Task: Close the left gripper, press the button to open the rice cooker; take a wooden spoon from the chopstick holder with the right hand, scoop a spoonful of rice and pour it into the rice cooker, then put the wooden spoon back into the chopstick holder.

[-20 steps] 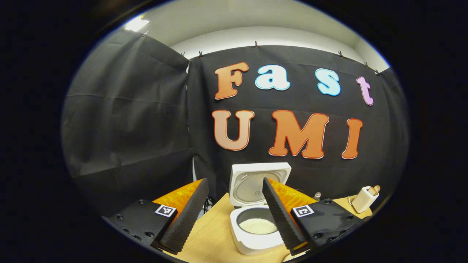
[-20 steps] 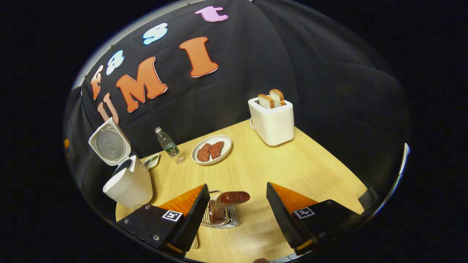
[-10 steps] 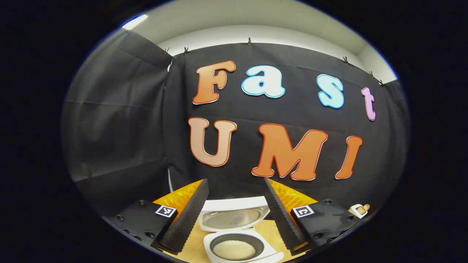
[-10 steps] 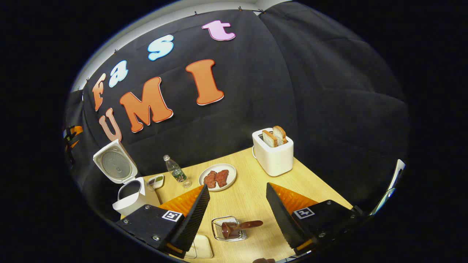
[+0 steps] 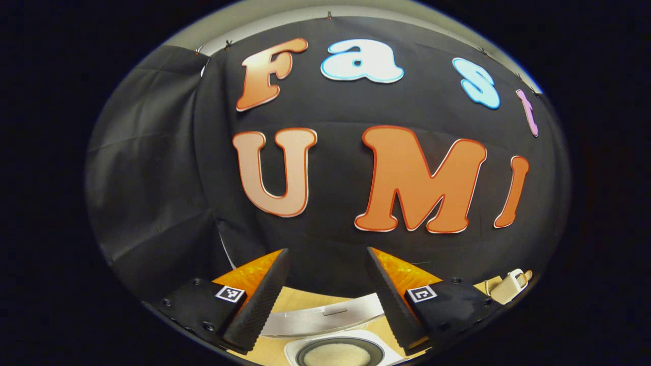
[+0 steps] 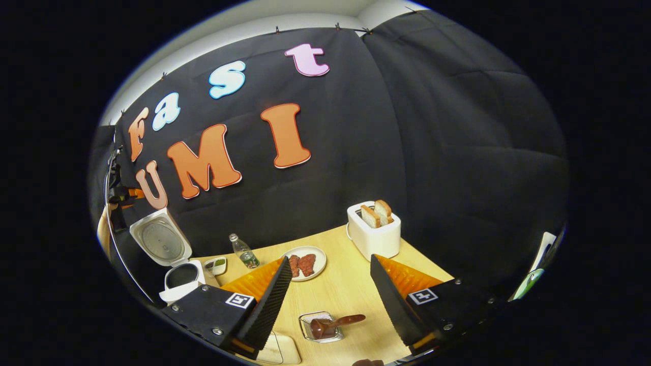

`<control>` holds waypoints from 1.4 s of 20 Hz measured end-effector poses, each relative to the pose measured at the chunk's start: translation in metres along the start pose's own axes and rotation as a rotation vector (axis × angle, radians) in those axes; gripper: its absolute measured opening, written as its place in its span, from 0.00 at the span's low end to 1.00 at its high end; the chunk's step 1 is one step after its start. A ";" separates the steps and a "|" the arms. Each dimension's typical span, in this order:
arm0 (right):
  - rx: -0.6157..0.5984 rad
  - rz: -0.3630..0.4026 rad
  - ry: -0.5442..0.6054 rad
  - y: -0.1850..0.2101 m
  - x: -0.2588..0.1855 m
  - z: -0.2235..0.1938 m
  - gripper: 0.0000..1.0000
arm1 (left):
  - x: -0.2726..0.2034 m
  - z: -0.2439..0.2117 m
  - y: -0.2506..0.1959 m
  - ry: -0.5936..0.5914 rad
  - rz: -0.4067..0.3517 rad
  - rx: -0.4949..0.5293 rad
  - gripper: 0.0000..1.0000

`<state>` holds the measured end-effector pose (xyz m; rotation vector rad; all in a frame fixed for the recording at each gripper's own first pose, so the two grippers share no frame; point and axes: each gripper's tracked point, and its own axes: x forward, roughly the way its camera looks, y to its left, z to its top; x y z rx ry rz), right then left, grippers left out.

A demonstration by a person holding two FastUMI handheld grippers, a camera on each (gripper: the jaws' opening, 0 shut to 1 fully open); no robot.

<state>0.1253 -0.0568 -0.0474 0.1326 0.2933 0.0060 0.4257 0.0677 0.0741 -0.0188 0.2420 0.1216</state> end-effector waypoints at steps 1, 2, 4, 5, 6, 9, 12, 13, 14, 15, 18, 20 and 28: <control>-0.012 -0.009 -0.012 -0.001 -0.004 0.006 0.95 | 0.009 -0.009 0.003 0.018 0.004 -0.006 1.00; -0.021 -0.017 -0.023 -0.001 -0.007 0.012 0.95 | 0.016 -0.018 0.009 0.037 0.018 -0.004 1.00; -0.023 -0.028 -0.046 0.000 -0.014 0.025 0.95 | 0.026 -0.033 0.015 0.075 0.030 0.003 1.00; -0.019 -0.028 -0.062 0.002 -0.017 0.032 0.94 | 0.031 -0.042 0.015 0.094 0.026 0.004 1.00; -0.016 -0.028 -0.078 0.004 -0.019 0.038 0.95 | 0.033 -0.054 0.013 0.123 0.022 0.003 1.00; -0.019 -0.009 -0.106 0.015 -0.027 0.050 0.94 | 0.021 -0.061 0.008 0.127 0.014 -0.002 1.00; -0.044 0.021 -0.114 0.027 -0.029 0.048 0.94 | -0.007 -0.069 0.000 0.105 -0.019 -0.017 1.00; -0.051 0.037 -0.109 0.033 -0.028 0.046 0.94 | -0.015 -0.073 0.000 0.097 -0.025 -0.017 1.00; -0.058 0.057 -0.101 0.039 -0.028 0.043 0.95 | -0.027 -0.078 -0.001 0.092 -0.028 -0.017 0.99; -0.063 0.077 -0.094 0.044 -0.027 0.040 0.95 | -0.036 -0.086 -0.004 0.111 -0.036 -0.019 0.99; -0.076 0.138 -0.072 0.059 -0.023 0.031 0.94 | -0.073 -0.123 -0.021 0.208 -0.088 -0.040 0.97; -0.076 0.180 -0.055 0.068 -0.024 0.025 0.95 | -0.087 -0.163 -0.029 0.275 -0.106 -0.037 0.99; -0.105 0.247 0.010 0.065 -0.031 0.000 0.95 | -0.126 -0.283 -0.043 0.278 -0.033 0.011 1.00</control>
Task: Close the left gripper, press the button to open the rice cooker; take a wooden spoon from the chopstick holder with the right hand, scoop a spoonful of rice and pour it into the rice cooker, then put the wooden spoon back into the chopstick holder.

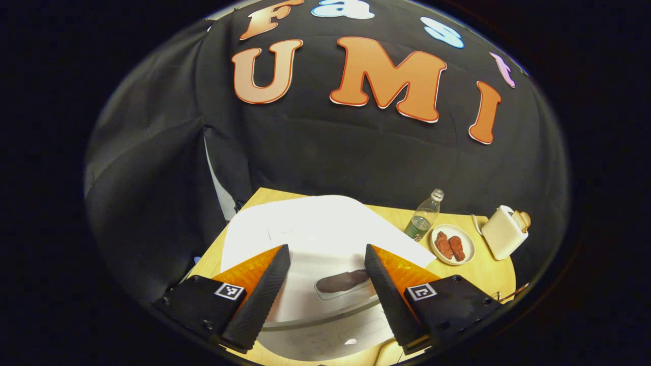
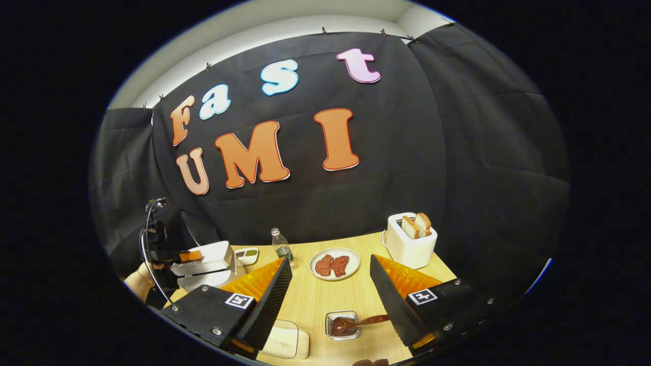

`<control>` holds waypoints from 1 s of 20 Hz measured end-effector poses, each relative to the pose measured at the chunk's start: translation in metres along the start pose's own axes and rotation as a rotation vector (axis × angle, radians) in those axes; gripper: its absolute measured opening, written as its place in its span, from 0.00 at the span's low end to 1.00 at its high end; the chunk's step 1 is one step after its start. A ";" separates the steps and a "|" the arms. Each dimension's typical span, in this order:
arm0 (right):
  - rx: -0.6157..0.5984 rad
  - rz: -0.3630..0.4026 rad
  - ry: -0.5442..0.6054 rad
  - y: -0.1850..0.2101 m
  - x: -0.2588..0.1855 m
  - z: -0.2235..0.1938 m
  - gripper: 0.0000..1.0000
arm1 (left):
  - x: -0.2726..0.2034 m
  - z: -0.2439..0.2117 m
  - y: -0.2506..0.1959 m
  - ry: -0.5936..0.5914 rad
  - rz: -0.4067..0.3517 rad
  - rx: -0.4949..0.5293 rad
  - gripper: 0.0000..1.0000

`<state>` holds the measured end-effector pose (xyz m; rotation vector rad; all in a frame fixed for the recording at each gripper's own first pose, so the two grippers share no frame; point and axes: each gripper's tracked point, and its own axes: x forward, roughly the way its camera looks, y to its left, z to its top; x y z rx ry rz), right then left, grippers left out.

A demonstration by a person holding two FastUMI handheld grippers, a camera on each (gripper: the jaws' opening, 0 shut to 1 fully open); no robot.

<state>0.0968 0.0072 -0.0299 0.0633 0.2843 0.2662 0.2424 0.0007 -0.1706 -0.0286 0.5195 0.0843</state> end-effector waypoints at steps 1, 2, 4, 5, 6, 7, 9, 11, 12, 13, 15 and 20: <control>-0.001 0.000 0.006 -0.002 -0.002 -0.003 0.95 | 0.002 -0.009 0.000 -0.001 0.016 0.013 1.00; -0.003 -0.002 0.010 -0.005 -0.003 -0.006 0.95 | 0.006 -0.022 -0.002 0.005 0.030 0.027 1.00; 0.001 -0.012 0.017 -0.011 -0.007 -0.010 0.95 | 0.009 -0.031 -0.003 -0.020 0.050 0.052 1.00; 0.009 -0.017 0.022 -0.015 -0.009 -0.013 0.95 | 0.010 -0.033 -0.003 -0.033 0.052 0.062 1.00; 0.018 -0.020 0.025 -0.017 -0.011 -0.016 0.95 | 0.010 -0.034 -0.004 -0.036 0.051 0.051 1.00; 0.026 -0.021 0.025 -0.018 -0.011 -0.018 0.95 | 0.010 -0.033 -0.005 -0.042 0.048 0.051 1.00; 0.033 -0.030 0.034 -0.024 -0.014 -0.026 0.95 | 0.008 -0.030 -0.006 -0.042 0.030 0.081 1.00; 0.032 -0.051 0.027 -0.033 -0.019 -0.026 0.94 | 0.001 -0.031 -0.005 -0.016 0.007 0.110 1.00; 0.034 -0.060 0.019 -0.037 -0.021 -0.023 0.95 | -0.007 -0.029 0.000 -0.010 0.017 0.096 1.00; 0.039 -0.063 0.012 -0.039 -0.024 -0.020 0.95 | -0.018 -0.019 0.001 -0.029 0.012 0.090 1.00; 0.037 -0.065 -0.004 -0.042 -0.026 -0.011 0.95 | -0.049 0.008 0.003 -0.107 0.011 0.104 1.00; 0.005 -0.079 -0.066 -0.045 -0.028 0.020 0.95 | -0.147 0.074 0.015 -0.275 0.037 0.066 0.99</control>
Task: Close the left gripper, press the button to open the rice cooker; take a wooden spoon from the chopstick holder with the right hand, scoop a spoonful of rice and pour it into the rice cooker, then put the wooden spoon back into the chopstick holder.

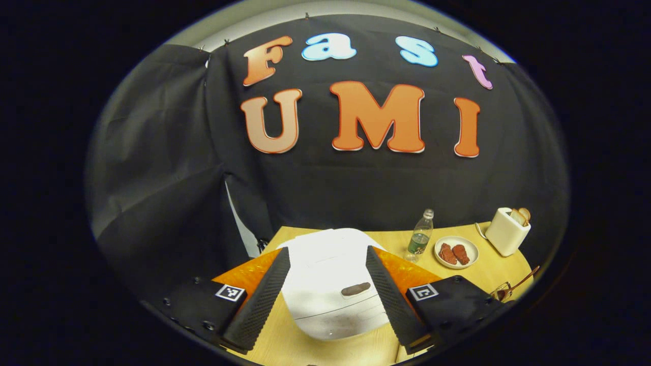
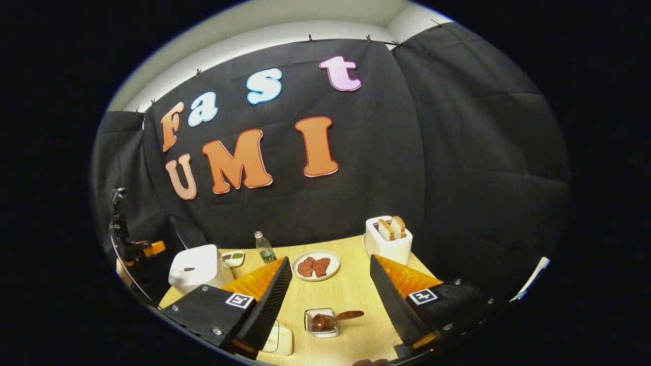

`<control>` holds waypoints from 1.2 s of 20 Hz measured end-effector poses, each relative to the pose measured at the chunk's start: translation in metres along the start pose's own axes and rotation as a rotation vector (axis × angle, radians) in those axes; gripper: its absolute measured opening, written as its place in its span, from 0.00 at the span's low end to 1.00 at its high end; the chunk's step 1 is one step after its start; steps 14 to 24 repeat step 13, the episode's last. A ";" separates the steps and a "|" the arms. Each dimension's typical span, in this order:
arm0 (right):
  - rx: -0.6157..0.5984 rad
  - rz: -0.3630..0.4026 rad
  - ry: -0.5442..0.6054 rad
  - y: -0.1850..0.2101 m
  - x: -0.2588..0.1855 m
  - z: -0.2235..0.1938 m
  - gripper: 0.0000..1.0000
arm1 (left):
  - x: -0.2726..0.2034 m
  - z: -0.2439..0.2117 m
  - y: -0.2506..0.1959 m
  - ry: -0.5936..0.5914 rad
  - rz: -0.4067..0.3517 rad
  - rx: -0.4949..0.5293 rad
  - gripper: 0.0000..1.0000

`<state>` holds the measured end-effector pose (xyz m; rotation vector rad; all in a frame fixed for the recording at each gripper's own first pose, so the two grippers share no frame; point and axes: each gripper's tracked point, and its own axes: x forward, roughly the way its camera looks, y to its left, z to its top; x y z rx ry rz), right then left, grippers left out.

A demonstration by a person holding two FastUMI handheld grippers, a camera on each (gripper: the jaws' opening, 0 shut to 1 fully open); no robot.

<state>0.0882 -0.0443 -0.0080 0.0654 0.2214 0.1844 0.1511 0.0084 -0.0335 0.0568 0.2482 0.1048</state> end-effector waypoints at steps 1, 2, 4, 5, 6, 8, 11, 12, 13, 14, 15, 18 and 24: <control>-0.007 0.002 -0.016 0.002 0.000 0.008 0.95 | -0.017 0.017 0.002 -0.037 0.000 -0.007 0.99; -0.014 0.003 -0.035 0.004 -0.002 0.016 0.95 | -0.037 0.040 0.010 -0.069 0.005 -0.007 1.00; -0.031 0.001 -0.077 0.006 -0.004 0.033 0.95 | -0.071 0.066 0.023 -0.121 0.029 -0.009 0.99; -0.043 -0.002 -0.098 0.007 -0.005 0.040 0.94 | -0.087 0.077 0.030 -0.141 0.040 -0.018 0.99; -0.057 -0.005 -0.118 0.008 -0.007 0.048 0.94 | -0.101 0.086 0.036 -0.163 0.053 -0.029 1.00; -0.090 -0.018 -0.168 0.008 -0.010 0.062 0.94 | -0.126 0.100 0.044 -0.221 0.066 -0.050 0.99; -0.144 -0.026 -0.213 0.011 -0.012 0.075 0.94 | -0.148 0.111 0.059 -0.268 0.103 -0.060 0.99; -0.157 -0.025 -0.219 0.014 -0.014 0.075 0.95 | -0.152 0.112 0.062 -0.276 0.113 -0.069 0.99; -0.166 -0.020 -0.220 0.016 -0.013 0.075 0.95 | -0.154 0.113 0.064 -0.283 0.120 -0.079 0.99; -0.166 -0.020 -0.220 0.016 -0.013 0.075 0.95 | -0.154 0.113 0.064 -0.283 0.120 -0.079 0.99; -0.166 -0.020 -0.220 0.016 -0.013 0.075 0.95 | -0.154 0.113 0.064 -0.283 0.120 -0.079 0.99; -0.166 -0.020 -0.220 0.016 -0.013 0.075 0.95 | -0.154 0.113 0.064 -0.283 0.120 -0.079 0.99; -0.166 -0.020 -0.220 0.016 -0.013 0.075 0.95 | -0.154 0.113 0.064 -0.283 0.120 -0.079 0.99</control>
